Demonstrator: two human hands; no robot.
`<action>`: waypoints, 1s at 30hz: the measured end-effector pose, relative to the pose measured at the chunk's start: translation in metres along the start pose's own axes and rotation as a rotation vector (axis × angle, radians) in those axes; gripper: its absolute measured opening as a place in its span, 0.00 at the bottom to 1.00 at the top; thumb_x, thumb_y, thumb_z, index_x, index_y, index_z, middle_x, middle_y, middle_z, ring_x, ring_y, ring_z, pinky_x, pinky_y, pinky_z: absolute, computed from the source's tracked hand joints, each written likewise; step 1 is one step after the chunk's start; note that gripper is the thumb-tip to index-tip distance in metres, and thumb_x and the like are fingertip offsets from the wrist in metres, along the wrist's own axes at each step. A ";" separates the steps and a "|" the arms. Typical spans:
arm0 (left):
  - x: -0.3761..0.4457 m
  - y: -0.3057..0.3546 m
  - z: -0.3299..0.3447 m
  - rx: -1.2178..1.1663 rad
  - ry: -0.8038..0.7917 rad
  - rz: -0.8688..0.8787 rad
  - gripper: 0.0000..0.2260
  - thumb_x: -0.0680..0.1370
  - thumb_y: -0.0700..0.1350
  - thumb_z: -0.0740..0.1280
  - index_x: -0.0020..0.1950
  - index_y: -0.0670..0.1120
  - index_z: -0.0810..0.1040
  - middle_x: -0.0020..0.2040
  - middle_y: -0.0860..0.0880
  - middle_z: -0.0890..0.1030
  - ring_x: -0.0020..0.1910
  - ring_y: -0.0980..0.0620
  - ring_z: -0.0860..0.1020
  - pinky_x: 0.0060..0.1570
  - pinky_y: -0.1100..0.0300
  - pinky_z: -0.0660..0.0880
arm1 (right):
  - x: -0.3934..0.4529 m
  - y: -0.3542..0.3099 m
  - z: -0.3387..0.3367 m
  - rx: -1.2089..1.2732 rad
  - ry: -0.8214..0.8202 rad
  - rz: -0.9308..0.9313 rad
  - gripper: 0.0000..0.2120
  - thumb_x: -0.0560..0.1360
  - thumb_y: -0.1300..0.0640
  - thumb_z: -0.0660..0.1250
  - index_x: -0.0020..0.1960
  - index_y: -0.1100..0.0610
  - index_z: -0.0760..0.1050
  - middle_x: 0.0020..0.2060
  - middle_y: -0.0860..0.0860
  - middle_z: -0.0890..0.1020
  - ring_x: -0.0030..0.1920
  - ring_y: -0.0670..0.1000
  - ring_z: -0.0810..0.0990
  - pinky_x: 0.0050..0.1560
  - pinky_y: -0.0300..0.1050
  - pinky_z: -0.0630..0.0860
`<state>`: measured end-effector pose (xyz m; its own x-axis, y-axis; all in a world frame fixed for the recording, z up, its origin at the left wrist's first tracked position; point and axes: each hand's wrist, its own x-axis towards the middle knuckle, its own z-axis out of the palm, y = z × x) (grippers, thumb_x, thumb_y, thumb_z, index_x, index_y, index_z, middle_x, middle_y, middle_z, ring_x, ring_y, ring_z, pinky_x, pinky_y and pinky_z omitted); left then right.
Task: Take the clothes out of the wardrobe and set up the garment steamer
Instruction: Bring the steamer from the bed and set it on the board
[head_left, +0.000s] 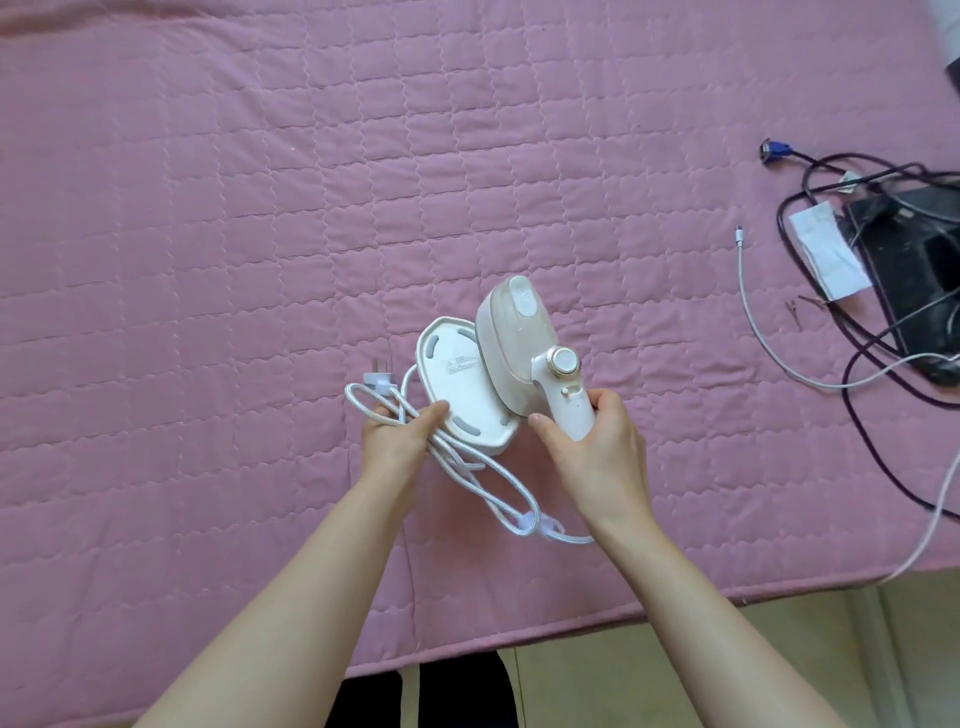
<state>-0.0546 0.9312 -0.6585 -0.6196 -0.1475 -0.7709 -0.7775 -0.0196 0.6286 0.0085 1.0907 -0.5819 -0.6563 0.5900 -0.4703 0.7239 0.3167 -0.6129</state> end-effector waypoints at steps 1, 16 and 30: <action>-0.009 0.002 -0.005 -0.016 0.003 -0.007 0.10 0.70 0.36 0.75 0.41 0.46 0.75 0.41 0.41 0.82 0.41 0.43 0.82 0.47 0.48 0.79 | -0.004 -0.003 -0.005 -0.002 -0.001 -0.008 0.17 0.70 0.48 0.72 0.51 0.53 0.70 0.40 0.45 0.76 0.43 0.52 0.75 0.40 0.45 0.66; -0.161 0.043 -0.091 -0.333 0.099 0.026 0.11 0.71 0.36 0.74 0.41 0.46 0.72 0.35 0.46 0.76 0.34 0.48 0.75 0.38 0.56 0.72 | -0.108 -0.092 -0.081 -0.069 -0.148 -0.262 0.10 0.70 0.51 0.70 0.46 0.52 0.72 0.35 0.46 0.79 0.34 0.43 0.76 0.30 0.37 0.69; -0.300 0.048 -0.211 -0.524 0.378 0.135 0.09 0.72 0.38 0.73 0.45 0.46 0.75 0.40 0.48 0.81 0.40 0.50 0.80 0.50 0.53 0.75 | -0.241 -0.167 -0.086 -0.139 -0.308 -0.533 0.10 0.71 0.52 0.72 0.48 0.53 0.73 0.35 0.44 0.77 0.35 0.42 0.75 0.31 0.38 0.65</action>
<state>0.1167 0.7661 -0.3752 -0.5534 -0.5176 -0.6526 -0.4807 -0.4414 0.7577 0.0640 0.9593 -0.3116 -0.9507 0.0903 -0.2968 0.2878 0.6139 -0.7351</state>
